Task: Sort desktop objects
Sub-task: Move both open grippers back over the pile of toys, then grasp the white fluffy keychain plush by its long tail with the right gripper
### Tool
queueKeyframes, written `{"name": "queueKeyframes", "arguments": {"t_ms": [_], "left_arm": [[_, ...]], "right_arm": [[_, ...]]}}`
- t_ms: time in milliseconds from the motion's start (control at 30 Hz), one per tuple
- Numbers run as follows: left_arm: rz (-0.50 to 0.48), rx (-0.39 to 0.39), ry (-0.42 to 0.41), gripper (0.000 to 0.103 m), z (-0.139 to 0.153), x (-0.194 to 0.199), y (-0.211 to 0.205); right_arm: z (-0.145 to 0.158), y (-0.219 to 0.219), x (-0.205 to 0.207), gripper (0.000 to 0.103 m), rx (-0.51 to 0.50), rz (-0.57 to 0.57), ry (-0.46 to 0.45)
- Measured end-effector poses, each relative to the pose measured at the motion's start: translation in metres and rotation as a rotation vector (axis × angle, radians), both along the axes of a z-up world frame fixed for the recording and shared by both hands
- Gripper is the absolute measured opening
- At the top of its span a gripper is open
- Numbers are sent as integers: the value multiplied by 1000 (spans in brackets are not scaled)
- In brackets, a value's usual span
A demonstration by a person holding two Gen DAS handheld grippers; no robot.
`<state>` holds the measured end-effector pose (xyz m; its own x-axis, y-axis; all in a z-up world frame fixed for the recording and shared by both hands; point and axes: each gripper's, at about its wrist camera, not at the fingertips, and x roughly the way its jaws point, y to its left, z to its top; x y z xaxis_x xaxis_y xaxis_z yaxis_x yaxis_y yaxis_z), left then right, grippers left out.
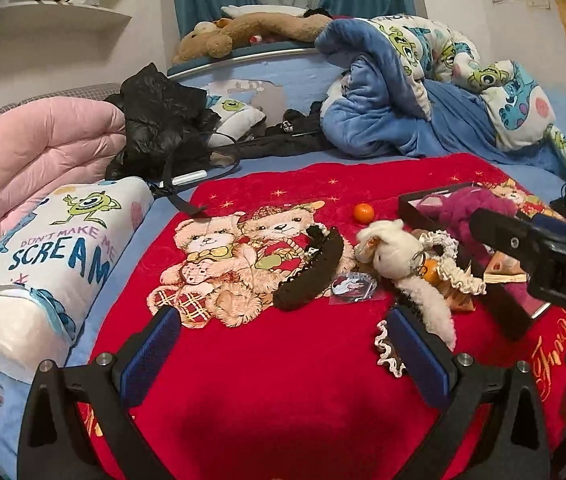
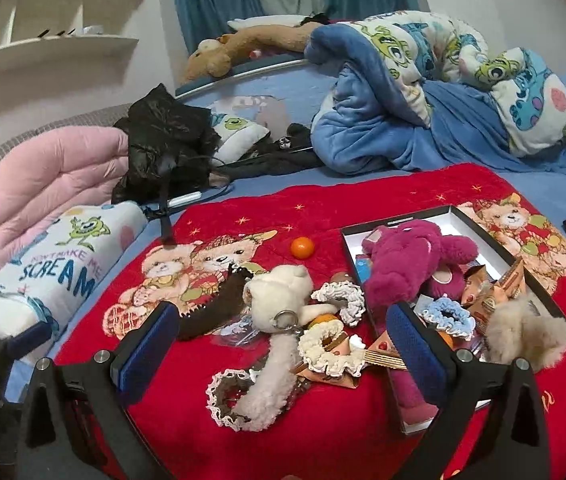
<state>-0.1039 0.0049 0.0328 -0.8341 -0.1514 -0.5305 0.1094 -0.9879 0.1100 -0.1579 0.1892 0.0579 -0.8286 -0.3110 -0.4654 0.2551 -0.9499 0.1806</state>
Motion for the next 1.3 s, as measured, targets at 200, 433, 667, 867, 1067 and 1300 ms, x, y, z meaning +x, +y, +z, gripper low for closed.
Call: {"name": "queueKeyframes", "arguments": {"t_ms": [200,433,667,867,1067,1300], "left_arm": [[-56,47,-35,103,-16,-25,5],[-80,46,-71,103,-34,-44,12],[-114,66,-151,103,-62,-59,12],[-140,31,-176,103,-71,-64,22],[-141,21,-249,103,-85,-78,26],[-125,47,-282,103,-93,-83,22]], "right_arm": [[-13,16,-14,103,28,-23,-46],[-28,31,-22,103,7,-10,-107],[-38,20,-27,103,-21,40,-166],[-57,7,-40,91,-69,66,-262],[-72,-8,-48,90,-21,64,-320],[-87,-19,-54,90,52,24,-342]]}}
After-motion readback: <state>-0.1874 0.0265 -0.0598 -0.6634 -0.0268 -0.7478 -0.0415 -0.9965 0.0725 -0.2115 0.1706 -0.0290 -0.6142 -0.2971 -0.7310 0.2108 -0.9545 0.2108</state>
